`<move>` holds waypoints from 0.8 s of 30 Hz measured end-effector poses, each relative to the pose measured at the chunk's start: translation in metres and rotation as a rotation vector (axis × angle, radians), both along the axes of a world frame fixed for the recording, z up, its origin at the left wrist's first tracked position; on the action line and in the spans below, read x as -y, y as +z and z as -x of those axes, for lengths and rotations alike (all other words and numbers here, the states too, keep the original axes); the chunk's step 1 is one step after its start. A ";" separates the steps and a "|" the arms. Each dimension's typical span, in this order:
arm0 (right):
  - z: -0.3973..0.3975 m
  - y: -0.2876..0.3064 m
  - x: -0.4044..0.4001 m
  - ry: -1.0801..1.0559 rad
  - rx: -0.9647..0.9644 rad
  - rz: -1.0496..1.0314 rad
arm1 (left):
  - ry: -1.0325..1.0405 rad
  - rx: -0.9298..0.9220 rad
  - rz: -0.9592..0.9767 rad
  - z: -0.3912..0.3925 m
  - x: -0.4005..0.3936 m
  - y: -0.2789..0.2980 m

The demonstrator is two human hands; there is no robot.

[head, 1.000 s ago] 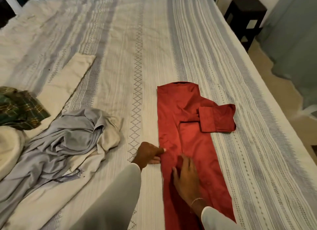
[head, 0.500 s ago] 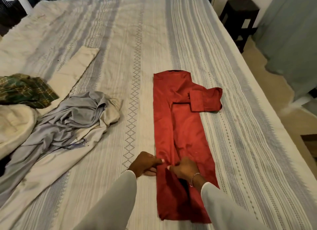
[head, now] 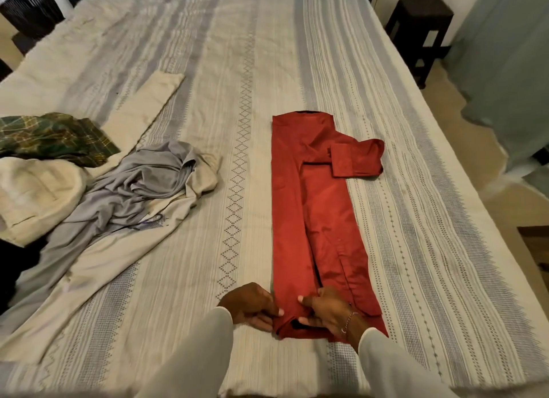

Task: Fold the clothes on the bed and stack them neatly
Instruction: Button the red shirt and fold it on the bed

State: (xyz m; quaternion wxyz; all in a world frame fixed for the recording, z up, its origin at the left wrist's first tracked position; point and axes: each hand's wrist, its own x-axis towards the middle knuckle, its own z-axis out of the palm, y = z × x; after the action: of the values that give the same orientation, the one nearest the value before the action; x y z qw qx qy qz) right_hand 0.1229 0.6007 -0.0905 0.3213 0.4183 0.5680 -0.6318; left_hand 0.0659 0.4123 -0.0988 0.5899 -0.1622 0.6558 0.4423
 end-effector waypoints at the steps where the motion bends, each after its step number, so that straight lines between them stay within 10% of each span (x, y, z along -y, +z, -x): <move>1: -0.001 0.003 0.002 0.034 -0.005 -0.042 | -0.004 -0.007 0.011 -0.003 0.002 -0.001; 7: -0.015 -0.025 -0.006 0.447 -0.103 -0.498 | -0.067 -0.052 0.055 -0.010 0.002 -0.003; 13: -0.021 0.014 0.002 0.906 -0.316 -1.227 | -0.654 -0.305 0.375 0.018 -0.013 0.009; 18: -0.013 -0.006 0.012 1.053 -0.634 -1.127 | -0.560 -0.953 0.501 0.044 -0.040 0.014; 24: 0.014 -0.011 -0.012 0.865 -0.544 -1.027 | -0.595 -1.118 0.428 0.067 -0.061 0.010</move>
State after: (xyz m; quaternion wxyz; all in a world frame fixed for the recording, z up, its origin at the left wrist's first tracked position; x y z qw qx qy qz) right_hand 0.1086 0.6123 -0.1010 0.1529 0.0823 0.9676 -0.1832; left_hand -0.0013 0.4737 -0.0887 0.2128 0.1656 0.9530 0.1383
